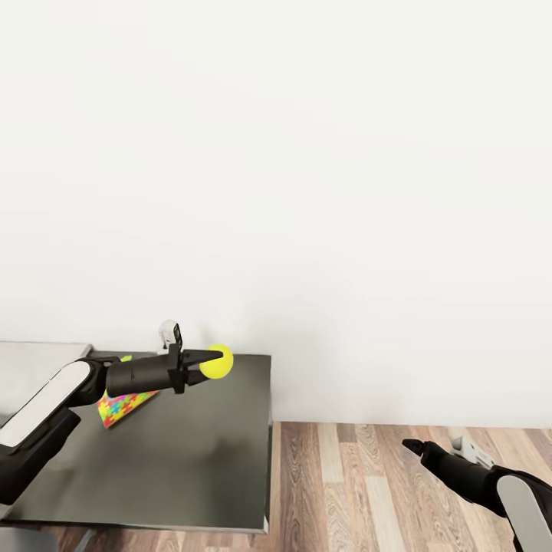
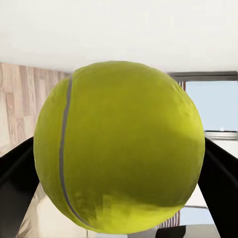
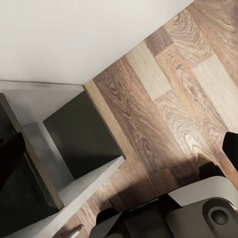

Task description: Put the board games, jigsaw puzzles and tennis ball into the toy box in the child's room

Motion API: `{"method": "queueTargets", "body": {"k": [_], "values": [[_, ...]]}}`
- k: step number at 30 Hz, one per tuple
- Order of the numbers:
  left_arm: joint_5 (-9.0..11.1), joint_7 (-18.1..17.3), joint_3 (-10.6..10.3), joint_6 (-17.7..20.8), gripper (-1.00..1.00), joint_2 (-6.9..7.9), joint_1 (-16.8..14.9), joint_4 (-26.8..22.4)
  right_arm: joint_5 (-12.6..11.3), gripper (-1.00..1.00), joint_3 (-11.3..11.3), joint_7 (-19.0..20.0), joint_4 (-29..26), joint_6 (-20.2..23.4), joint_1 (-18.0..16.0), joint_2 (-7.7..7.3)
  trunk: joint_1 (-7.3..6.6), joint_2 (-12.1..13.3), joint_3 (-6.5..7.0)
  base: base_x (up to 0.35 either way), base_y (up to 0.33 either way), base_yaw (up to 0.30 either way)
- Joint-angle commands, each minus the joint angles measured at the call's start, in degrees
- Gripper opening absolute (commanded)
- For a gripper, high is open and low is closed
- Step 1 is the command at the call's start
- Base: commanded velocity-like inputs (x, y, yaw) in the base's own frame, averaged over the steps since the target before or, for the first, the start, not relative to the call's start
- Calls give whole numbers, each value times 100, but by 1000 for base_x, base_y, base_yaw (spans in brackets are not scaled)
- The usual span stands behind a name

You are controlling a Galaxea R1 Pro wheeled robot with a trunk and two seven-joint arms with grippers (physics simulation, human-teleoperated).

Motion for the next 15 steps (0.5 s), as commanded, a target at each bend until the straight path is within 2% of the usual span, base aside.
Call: {"method": "queueTargets", "body": {"k": [1, 15], "values": [[-29, -42, -11, 3, -100, 6, -7, 1, -59, 100, -2, -55, -6, 20, -5, 0, 3, -10, -1, -4, 0, -84], [-79, -37, -11, 3, -100, -7, -9, 1, -53, 100, 46, -55, -6, 11, -6, 4, 3, -10, 128, -1, 0, -11]]}}
